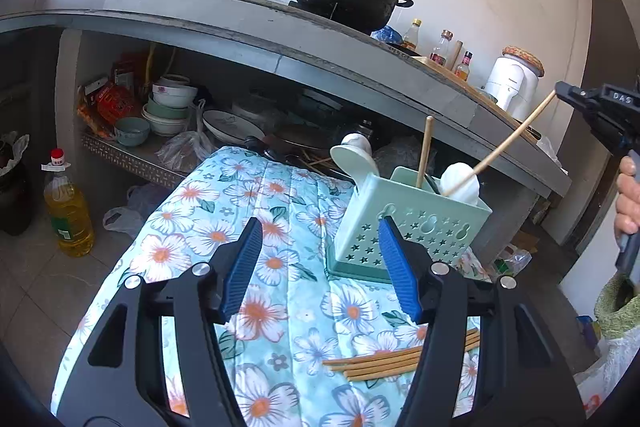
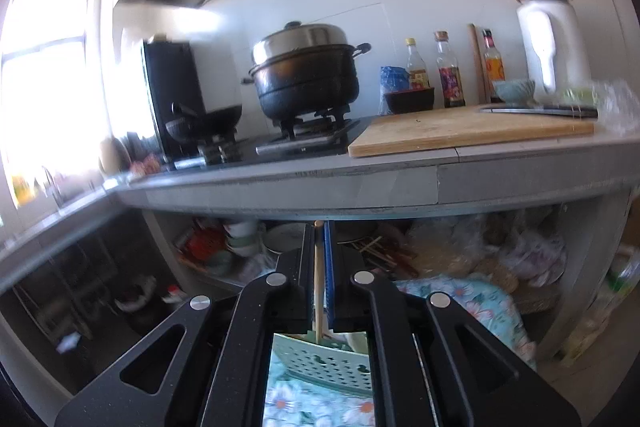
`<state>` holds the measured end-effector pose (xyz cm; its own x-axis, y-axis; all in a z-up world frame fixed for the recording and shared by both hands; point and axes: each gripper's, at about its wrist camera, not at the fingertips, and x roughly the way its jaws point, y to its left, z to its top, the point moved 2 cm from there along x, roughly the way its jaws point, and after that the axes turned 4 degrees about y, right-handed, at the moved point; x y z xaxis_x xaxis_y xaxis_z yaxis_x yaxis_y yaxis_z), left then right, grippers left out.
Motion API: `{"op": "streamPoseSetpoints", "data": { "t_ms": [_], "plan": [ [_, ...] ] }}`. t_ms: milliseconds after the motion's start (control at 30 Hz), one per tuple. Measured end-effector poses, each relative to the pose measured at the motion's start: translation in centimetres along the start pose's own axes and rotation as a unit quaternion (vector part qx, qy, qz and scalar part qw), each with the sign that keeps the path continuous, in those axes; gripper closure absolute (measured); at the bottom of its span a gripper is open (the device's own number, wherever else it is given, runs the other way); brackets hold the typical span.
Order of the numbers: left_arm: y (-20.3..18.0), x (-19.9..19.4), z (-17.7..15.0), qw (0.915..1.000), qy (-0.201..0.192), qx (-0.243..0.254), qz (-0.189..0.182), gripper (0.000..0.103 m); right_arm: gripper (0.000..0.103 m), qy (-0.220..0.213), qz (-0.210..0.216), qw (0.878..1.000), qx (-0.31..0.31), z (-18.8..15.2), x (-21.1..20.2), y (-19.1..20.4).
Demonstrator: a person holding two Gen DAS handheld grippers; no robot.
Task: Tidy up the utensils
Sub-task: 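Insert the right gripper's chopstick into the green holder and open it, then move the left gripper to the chopstick bundle and close on one chopstick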
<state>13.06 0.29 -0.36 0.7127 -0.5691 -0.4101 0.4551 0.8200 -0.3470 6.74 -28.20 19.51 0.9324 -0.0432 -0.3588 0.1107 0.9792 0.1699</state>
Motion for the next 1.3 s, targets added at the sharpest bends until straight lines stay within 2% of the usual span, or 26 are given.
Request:
{"op": "streamPoseSetpoints", "data": {
  "t_ms": [167,333,400,467,533,600,700,800,900,1067,1133,1233,1300],
  "plan": [
    [1.1,0.0,-0.2,0.9999,0.003,-0.009,0.002,0.046,0.098,-0.007,-0.051,0.992,-0.12,-2.1,1.0,4.5],
    [1.9,-0.1,-0.4,0.9998,0.006,-0.018,0.007,0.046,0.098,-0.006,-0.083,0.972,-0.222,-5.1,2.8,8.0],
    [1.9,0.0,-0.5,0.9998,0.007,-0.018,0.009,0.046,0.098,0.019,-0.083,0.964,-0.25,-6.6,4.1,8.9],
    [1.8,0.0,-0.6,0.9997,0.009,-0.018,0.01,0.046,0.098,0.04,-0.079,0.963,-0.254,-7.5,5.0,9.1],
    [1.8,-0.1,-0.8,0.9997,0.013,-0.017,0.011,0.045,0.096,0.051,-0.067,0.97,-0.227,-7.4,5.1,8.4],
    [1.7,-0.2,-0.9,0.9997,0.015,-0.015,0.014,0.043,0.082,0.048,-0.047,0.981,-0.18,-6.6,4.2,7.1],
    [1.6,-0.2,-0.9,0.9997,0.016,-0.009,0.018,0.043,0.078,0.035,-0.023,0.993,-0.113,-5.5,2.3,4.8],
    [1.4,-0.1,-1.0,0.9996,0.02,-0.007,0.018,0.043,0.076,0.027,-0.011,0.998,-0.054,-5.2,0.2,2.3],
    [0.9,0.1,-1.2,0.9995,0.027,0.0,0.015,0.042,0.072,0.036,-0.006,0.999,0.002,-6.3,-1.4,-0.3],
    [-0.7,0.2,-1.6,0.9988,0.044,0.022,0.004,0.038,0.056,0.109,-0.007,0.99,0.087,-10.5,-2.3,-4.3],
    [-1.6,0.3,-1.9,0.9978,0.055,0.036,-0.003,0.034,0.055,0.14,-0.02,0.984,0.109,-12.5,-2.3,-5.3],
    [-2.7,0.7,-2.6,0.9957,0.073,0.056,-0.006,0.032,0.054,0.205,-0.029,0.965,0.162,-16.9,-2.0,-7.2],
    [-3.1,0.8,-3.3,0.9943,0.084,0.065,-0.011,0.032,0.054,0.232,-0.024,0.953,0.193,-19.3,-1.9,-8.1]
  ]
}}
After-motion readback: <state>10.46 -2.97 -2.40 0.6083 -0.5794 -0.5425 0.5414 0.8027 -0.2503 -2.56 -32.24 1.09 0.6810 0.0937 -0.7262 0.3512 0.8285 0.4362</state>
